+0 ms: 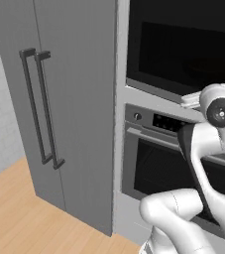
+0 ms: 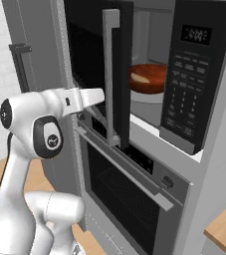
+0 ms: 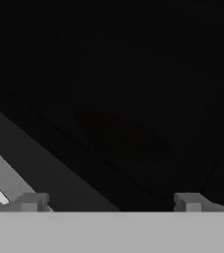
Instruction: Pick the sweet potato from the sink and place it in the bowl. Then pick the bowl and place it in the microwave. Then close the microwave door and press the start button.
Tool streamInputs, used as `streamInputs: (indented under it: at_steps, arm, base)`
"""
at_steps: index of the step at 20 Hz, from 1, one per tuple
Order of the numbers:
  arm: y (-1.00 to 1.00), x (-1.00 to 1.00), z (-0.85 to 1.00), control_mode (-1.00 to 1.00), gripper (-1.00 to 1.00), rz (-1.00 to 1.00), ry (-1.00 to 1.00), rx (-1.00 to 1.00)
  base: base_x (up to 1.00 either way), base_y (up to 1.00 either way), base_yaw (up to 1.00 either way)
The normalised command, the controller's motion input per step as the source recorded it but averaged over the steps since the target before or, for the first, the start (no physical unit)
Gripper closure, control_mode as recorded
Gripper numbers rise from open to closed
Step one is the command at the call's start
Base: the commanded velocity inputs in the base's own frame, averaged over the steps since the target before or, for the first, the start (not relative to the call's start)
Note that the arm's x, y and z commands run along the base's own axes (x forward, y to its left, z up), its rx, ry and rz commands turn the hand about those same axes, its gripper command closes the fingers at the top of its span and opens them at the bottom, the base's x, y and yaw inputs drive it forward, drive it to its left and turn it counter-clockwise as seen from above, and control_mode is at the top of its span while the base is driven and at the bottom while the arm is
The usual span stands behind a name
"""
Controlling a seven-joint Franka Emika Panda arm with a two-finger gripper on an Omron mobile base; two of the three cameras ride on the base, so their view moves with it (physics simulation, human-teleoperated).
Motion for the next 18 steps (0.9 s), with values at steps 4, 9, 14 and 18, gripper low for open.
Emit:
streamInputs:
  at_steps: [4,9,14,18]
  arm:
    - [-0.59,0.6,0.0,-1.0,-1.0,0.01,-0.09,0.05]
    - [-0.37,0.46,0.01,-1.0,-1.0,0.0,-0.09,0.04]
    - [-0.37,0.41,0.02,-1.0,-1.0,0.0,-0.04,0.05]
    - [-0.4,0.85,0.0,-1.0,-1.0,0.01,-0.01,0.07]
  base:
    - [0.0,0.0,0.0]
    - [0.0,0.0,0.0]
    - [0.0,0.0,0.0]
    - [0.0,0.0,0.0]
